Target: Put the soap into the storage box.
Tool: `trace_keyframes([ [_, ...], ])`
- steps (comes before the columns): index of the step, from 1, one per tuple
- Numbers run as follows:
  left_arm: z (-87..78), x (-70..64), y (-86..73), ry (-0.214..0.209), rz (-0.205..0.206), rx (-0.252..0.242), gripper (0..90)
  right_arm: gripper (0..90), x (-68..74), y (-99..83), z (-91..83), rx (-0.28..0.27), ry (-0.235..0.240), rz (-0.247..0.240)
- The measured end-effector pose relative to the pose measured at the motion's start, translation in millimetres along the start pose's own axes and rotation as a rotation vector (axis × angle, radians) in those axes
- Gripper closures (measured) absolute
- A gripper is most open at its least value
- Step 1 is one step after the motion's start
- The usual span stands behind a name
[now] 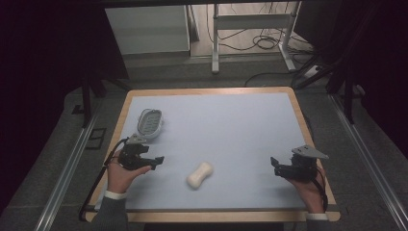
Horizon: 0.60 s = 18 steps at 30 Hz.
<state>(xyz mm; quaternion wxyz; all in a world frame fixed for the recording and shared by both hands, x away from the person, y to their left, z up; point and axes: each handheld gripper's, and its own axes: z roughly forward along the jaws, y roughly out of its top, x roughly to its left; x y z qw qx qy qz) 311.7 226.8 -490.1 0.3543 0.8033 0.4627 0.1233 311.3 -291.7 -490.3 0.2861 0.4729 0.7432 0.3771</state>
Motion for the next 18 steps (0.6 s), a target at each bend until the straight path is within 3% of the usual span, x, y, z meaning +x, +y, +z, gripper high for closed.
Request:
trace_keyframes([
  [5,-2.9,-2.4,-0.7,-0.005,0.002,-0.003,21.3,6.5,0.9,1.3,-2.0,-0.009,-0.01,-0.031],
  [12,-7.2,-5.1,-0.1,-0.004,0.006,-0.015,22.3,7.2,-1.2,1.3,-6.4,-0.007,-0.022,-0.006],
  [18,-14.9,-16.0,2.5,0.005,0.05,-0.026,22.5,7.2,-4.8,-4.6,-11.8,0.006,-0.005,-0.004],
])
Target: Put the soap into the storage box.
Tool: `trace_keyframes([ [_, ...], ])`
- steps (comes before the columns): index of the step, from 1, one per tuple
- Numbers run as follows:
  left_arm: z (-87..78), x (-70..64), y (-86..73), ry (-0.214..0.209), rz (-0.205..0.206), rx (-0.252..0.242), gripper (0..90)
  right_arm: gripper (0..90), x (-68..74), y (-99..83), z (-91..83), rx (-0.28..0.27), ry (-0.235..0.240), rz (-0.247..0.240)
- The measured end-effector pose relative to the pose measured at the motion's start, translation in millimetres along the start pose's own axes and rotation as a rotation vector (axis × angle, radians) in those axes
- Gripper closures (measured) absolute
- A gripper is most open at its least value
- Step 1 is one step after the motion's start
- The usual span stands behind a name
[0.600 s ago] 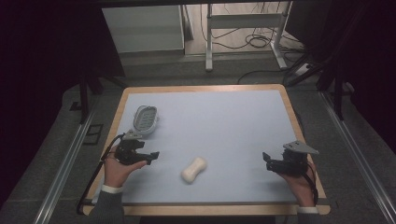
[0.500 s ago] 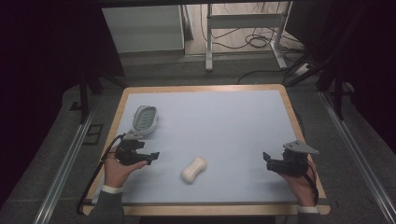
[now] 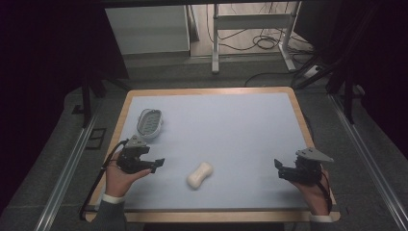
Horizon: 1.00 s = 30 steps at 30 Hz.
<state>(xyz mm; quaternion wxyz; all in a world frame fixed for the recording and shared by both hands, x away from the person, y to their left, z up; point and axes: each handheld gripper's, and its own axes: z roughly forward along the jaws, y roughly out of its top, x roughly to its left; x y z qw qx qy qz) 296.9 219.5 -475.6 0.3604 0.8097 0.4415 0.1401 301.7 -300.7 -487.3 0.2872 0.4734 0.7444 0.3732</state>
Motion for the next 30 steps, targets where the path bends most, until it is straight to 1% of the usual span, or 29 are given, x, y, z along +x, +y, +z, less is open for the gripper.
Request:
trace_keyframes([
  [2,1.6,-0.6,0.6,-0.001,0.001,0.006,22.4,7.3,-2.8,-0.5,0.7,0.004,0.002,0.004],
  [3,4.9,-2.0,1.1,-0.006,0.009,0.024,22.3,7.3,-4.1,-0.6,1.3,0.005,0.003,0.008],
  [4,4.9,-2.0,1.1,-0.006,0.009,0.024,22.3,7.3,-4.1,-0.6,1.3,0.005,0.003,0.008],
  [6,7.7,-4.7,1.8,-0.008,0.017,0.04,22.2,7.3,-5.9,-1.4,2.5,0.009,0.006,0.012],
  [11,7.9,-9.1,3.2,-0.011,0.011,0.046,22.2,7.3,-5.7,-2.0,1.6,0.016,0.008,0.009],
  [14,5.1,-13.8,5.5,-0.018,0.014,0.044,22.4,7.7,-4.7,-0.8,-1.6,0.008,0.014,0.006],
  [16,3.5,-15.7,7.5,-0.015,0.022,0.046,22.7,7.7,-4.2,0.2,-3.7,0.003,0.014,0.006],
  [18,1.8,-17.8,8.8,-0.016,0.016,0.044,23.1,7.7,-4.2,1.0,-5.8,-0.003,0.018,0.007],
  [22,0.9,-20.7,10.7,-0.016,0.028,0.06,23.7,7.9,-6.1,1.5,-8.5,-0.011,0.019,0.01],
  [28,3.1,-24.9,15.7,-0.02,0.04,0.077,24.0,7.9,-7.7,0.9,-8.2,-0.002,0.015,0.006],
  [30,4.6,-24.8,16.3,-0.027,0.037,0.081,24.0,7.8,-7.8,0.8,-7.7,0.001,0.013,0.005],
])
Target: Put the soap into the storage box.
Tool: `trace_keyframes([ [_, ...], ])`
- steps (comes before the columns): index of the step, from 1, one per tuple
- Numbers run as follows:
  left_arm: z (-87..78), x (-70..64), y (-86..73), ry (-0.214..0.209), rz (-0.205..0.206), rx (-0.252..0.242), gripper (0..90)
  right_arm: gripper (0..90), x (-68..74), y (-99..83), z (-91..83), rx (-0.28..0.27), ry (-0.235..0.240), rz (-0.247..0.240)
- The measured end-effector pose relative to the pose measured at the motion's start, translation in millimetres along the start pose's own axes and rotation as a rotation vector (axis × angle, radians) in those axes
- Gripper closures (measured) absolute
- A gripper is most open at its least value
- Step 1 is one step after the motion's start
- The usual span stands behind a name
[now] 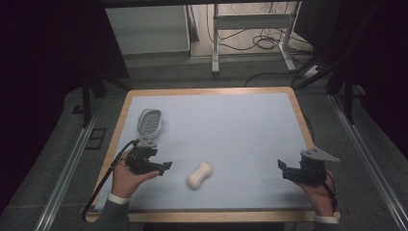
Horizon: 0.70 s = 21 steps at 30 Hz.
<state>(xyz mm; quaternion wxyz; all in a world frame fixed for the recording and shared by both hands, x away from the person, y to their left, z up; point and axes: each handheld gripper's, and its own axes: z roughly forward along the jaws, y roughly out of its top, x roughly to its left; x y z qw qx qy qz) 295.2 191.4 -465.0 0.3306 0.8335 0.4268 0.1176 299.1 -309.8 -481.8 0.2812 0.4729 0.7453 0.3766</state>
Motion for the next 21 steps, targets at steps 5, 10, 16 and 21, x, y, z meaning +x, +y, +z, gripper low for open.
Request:
trace_keyframes([
  [5,5.2,-3.3,4.4,-0.003,0.009,0.015,24.0,7.9,-0.8,-0.6,0.4,0.005,-0.006,0.002],
  [10,9.2,-9.8,10.2,-0.007,0.029,0.035,23.6,7.9,-0.4,-0.9,-1.0,0.003,-0.008,0.002],
  [16,17.1,-16.2,17.0,-0.012,0.056,0.064,22.5,7.9,-1.2,-1.8,1.1,0.017,-0.007,-0.004],
  [21,18.0,-24.9,22.4,-0.018,0.082,0.07,22.5,7.9,-1.0,-2.1,1.1,0.019,-0.009,-0.008],
])
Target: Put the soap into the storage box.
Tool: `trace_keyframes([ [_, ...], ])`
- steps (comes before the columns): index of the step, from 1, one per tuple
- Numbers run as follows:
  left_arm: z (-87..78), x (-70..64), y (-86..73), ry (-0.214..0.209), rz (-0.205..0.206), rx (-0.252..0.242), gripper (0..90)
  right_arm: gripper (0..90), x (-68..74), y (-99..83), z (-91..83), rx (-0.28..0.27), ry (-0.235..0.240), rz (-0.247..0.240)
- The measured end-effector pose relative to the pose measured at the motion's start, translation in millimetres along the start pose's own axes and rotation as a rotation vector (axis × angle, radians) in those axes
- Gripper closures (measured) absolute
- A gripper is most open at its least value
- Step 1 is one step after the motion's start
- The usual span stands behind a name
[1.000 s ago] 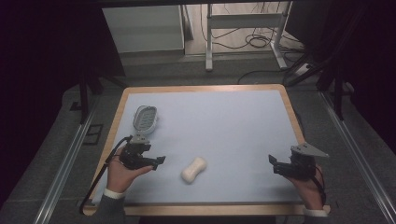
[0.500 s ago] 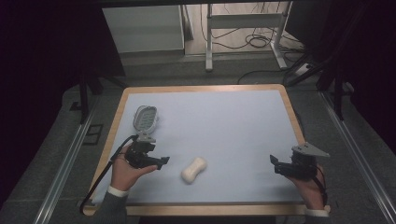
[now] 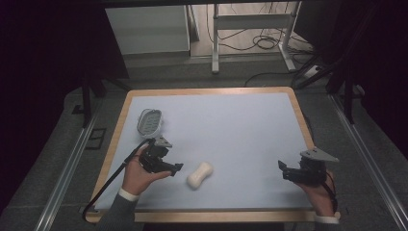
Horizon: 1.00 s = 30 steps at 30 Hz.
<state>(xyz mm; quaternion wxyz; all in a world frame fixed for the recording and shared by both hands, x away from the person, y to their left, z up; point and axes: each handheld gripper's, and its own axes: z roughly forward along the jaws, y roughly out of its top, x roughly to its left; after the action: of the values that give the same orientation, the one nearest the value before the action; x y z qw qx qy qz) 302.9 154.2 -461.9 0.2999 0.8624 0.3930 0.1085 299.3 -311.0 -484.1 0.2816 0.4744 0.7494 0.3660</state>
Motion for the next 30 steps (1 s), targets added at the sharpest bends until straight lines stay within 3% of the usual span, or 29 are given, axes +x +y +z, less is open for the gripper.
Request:
trace_keyframes([
  [15,22.7,-16.7,21.4,-0.042,0.048,0.056,22.4,7.9,1.0,-0.2,0.3,0.0,-0.011,-0.008],
  [19,27.8,-21.3,26.3,-0.035,0.056,0.071,23.0,7.9,0.3,-0.8,1.0,0.004,-0.011,-0.007],
  [22,31.2,-25.6,29.3,-0.06,0.058,0.069,23.4,7.9,-0.1,-0.8,-0.4,0.0,-0.011,-0.001],
  [24,35.6,-27.3,29.8,-0.045,0.065,0.089,23.4,7.9,-0.6,-0.8,-0.2,-0.003,-0.017,0.001],
  [30,49.2,-36.9,33.2,-0.067,0.078,0.126,23.6,7.9,-0.2,-1.3,1.6,0.005,-0.026,-0.004],
])
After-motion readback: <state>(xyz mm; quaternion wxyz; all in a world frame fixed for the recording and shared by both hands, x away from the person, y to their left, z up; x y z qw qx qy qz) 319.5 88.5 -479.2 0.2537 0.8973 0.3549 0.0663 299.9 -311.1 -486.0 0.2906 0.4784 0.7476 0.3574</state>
